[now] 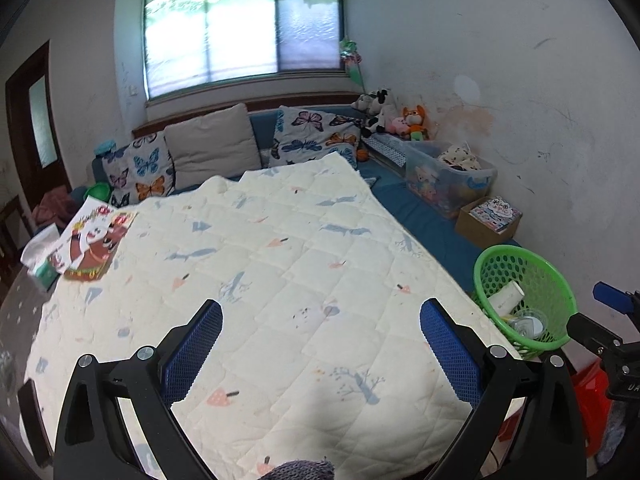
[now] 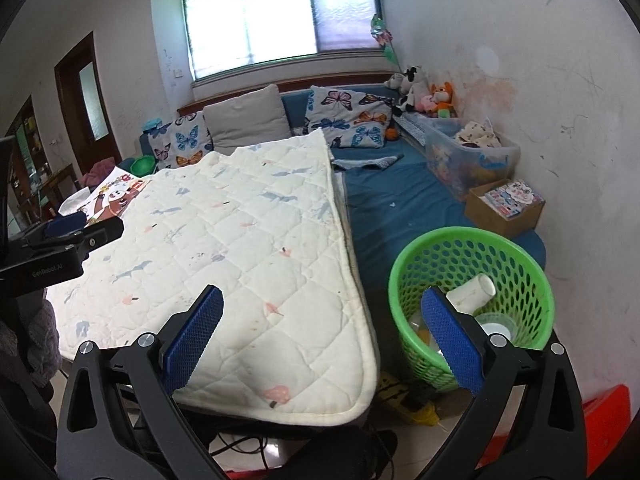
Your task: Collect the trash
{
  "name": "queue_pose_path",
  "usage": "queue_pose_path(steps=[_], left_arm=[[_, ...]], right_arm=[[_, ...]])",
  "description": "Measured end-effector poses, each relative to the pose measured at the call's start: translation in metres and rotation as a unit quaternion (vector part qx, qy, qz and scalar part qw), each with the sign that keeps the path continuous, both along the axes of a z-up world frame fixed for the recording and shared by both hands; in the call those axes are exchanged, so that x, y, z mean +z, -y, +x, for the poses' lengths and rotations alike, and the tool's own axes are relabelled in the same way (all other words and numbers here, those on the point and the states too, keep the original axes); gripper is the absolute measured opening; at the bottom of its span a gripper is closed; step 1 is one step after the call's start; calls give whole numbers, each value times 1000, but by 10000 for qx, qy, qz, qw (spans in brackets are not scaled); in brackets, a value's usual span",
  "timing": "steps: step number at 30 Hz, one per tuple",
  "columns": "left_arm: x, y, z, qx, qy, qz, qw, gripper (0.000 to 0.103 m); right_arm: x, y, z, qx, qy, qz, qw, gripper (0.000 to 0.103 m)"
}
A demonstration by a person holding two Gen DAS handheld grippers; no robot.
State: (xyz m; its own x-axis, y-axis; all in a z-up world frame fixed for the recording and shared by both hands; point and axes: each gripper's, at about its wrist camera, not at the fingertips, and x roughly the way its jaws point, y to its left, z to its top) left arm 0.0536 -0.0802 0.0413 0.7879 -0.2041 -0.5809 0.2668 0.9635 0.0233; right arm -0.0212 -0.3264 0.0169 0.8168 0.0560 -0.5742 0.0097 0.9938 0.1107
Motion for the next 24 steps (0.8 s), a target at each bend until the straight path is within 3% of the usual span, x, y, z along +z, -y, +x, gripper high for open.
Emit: queue_pose_path(steps=[24], left_arm=[[5,-28,-21,313,136,-51,9994,96]], right_arm=[[7,-16,0,165,20,-20,9999,99]])
